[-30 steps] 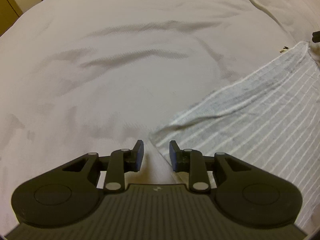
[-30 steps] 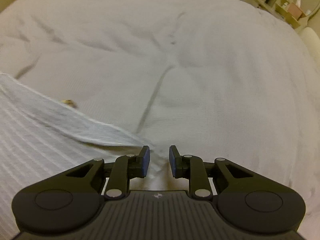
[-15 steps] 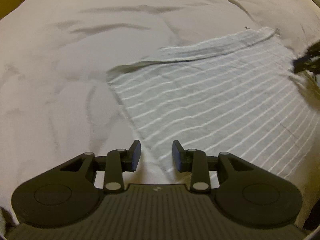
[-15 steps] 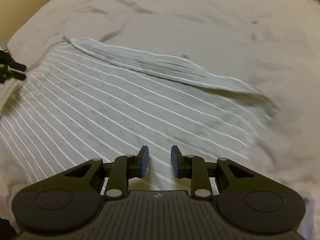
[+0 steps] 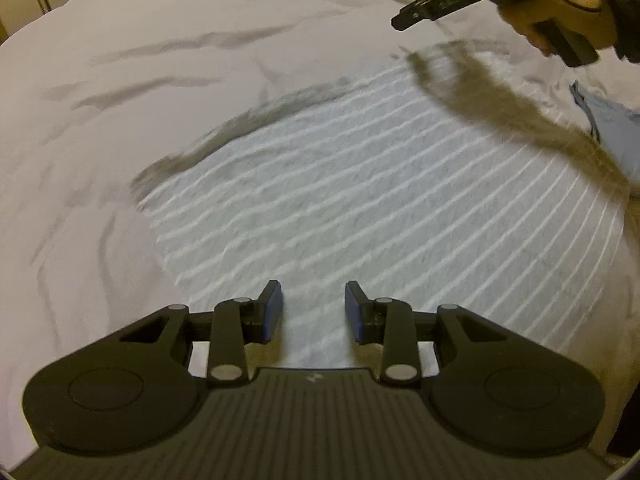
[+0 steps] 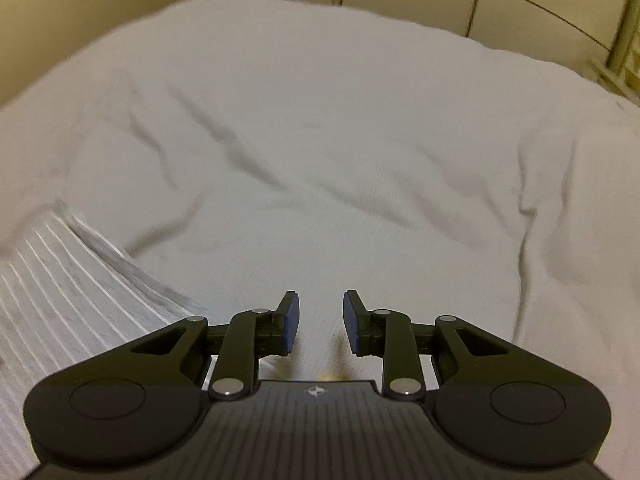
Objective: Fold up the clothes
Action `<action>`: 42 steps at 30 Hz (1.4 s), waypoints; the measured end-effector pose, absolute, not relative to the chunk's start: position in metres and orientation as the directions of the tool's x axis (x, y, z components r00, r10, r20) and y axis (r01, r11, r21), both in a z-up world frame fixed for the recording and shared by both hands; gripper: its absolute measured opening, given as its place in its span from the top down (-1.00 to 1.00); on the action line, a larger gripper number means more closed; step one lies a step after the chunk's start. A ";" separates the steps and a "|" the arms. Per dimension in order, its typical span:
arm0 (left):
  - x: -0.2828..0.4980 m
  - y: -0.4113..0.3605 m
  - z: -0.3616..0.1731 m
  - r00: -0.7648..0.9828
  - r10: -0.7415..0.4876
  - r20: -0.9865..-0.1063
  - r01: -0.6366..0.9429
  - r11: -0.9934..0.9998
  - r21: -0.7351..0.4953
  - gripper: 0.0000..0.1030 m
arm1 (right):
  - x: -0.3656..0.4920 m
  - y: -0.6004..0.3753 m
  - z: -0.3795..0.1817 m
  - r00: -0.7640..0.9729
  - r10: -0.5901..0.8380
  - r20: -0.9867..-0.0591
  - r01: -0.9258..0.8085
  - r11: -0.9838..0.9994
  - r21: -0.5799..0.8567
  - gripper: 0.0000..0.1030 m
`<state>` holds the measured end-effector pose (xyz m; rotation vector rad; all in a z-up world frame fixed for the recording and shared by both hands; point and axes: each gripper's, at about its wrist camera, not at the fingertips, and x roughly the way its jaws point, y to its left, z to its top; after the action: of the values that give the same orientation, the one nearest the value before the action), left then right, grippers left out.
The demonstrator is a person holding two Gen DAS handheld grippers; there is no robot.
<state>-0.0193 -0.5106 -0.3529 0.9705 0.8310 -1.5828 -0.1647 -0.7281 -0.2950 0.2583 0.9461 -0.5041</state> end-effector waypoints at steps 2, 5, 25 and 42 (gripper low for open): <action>-0.023 -0.528 -0.358 -0.134 -0.423 -0.896 0.974 -0.221 -0.042 0.42 | -0.178 -0.712 -0.295 0.475 -0.263 -0.840 0.495 0.869 0.008 0.44; -0.024 -0.554 -0.368 -0.152 -0.428 -0.891 0.971 -0.233 -0.054 0.40 | -0.199 -0.690 -0.314 0.429 -0.187 -0.884 0.457 0.889 0.033 0.43; 0.057 -0.455 -0.323 0.008 -0.420 -0.908 0.991 0.122 -0.047 0.30 | -0.271 -0.567 -0.298 0.364 -0.191 -0.911 0.419 0.908 -0.023 0.32; -0.013 -0.370 -0.346 -0.236 -0.389 -0.891 0.937 0.151 -0.314 0.39 | -0.298 -0.451 -0.309 0.258 -0.209 -0.943 0.287 0.949 -0.132 0.25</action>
<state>-0.0125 -0.3701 -0.3457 0.6292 1.2131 -1.4031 -0.2984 -0.4505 -0.3091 0.0713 1.2659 -0.3370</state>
